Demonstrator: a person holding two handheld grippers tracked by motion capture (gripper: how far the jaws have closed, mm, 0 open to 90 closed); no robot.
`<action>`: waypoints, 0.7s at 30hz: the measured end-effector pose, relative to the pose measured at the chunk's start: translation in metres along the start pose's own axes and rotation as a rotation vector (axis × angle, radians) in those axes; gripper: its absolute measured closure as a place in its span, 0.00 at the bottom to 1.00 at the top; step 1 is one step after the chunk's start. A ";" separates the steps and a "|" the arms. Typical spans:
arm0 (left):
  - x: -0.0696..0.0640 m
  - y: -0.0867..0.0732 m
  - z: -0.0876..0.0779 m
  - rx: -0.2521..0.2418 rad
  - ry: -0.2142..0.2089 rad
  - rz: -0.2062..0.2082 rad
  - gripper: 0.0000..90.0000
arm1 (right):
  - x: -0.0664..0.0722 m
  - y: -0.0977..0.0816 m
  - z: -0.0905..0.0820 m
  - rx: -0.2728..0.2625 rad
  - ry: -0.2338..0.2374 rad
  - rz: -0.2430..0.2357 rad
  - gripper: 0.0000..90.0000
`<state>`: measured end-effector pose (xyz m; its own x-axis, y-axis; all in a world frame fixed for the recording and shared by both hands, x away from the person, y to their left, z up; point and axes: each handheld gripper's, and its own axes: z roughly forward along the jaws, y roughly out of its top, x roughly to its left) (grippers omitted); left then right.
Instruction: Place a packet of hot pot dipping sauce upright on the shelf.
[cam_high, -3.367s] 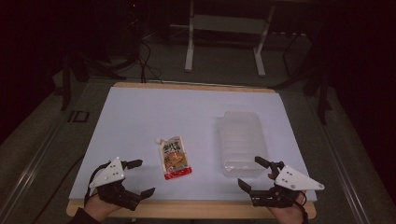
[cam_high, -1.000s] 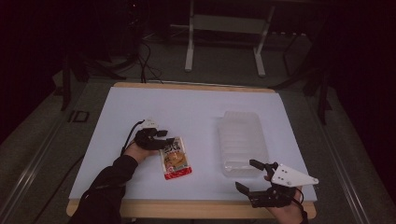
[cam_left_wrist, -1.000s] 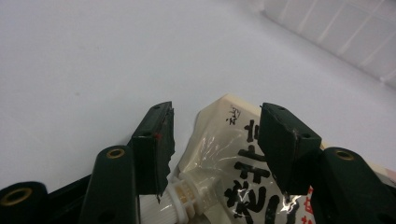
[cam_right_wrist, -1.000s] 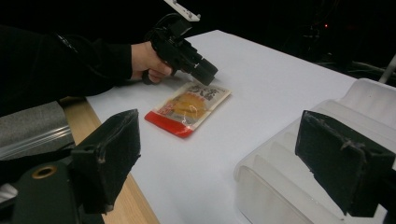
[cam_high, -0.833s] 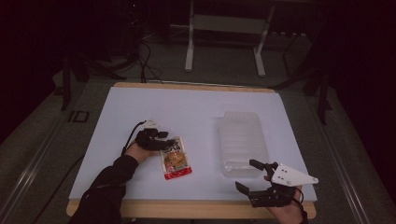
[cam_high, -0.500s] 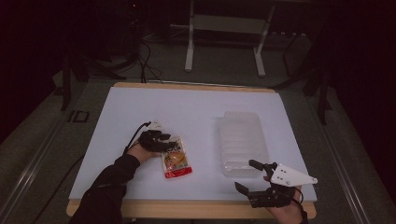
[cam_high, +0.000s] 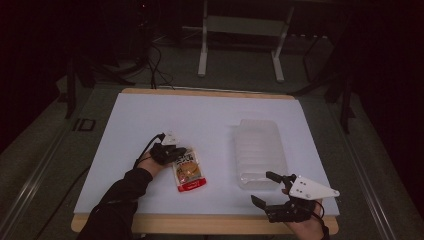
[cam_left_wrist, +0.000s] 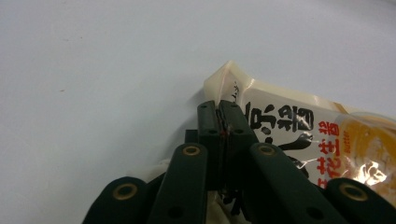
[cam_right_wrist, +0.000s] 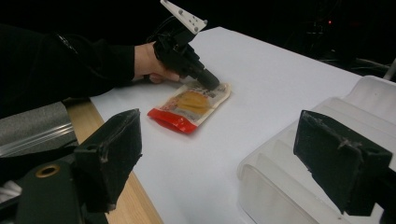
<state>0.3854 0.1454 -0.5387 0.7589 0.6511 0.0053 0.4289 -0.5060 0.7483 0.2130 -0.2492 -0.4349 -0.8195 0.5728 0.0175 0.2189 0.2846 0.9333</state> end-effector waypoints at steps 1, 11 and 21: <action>0.000 0.001 0.000 0.003 0.000 -0.002 1.00 | 0.000 0.000 0.000 0.000 -0.001 -0.001 0.17; 0.006 0.005 -0.018 -0.025 -0.042 -0.022 1.00 | -0.003 0.000 -0.001 -0.004 -0.003 0.010 0.17; -0.005 0.022 -0.043 -0.057 -0.067 0.025 1.00 | -0.002 0.000 -0.002 -0.009 -0.022 0.004 0.17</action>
<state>0.3695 0.1553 -0.4938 0.8012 0.5981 -0.0183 0.3818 -0.4875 0.7852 0.2139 -0.2517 -0.4339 -0.8066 0.5909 0.0134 0.2174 0.2755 0.9364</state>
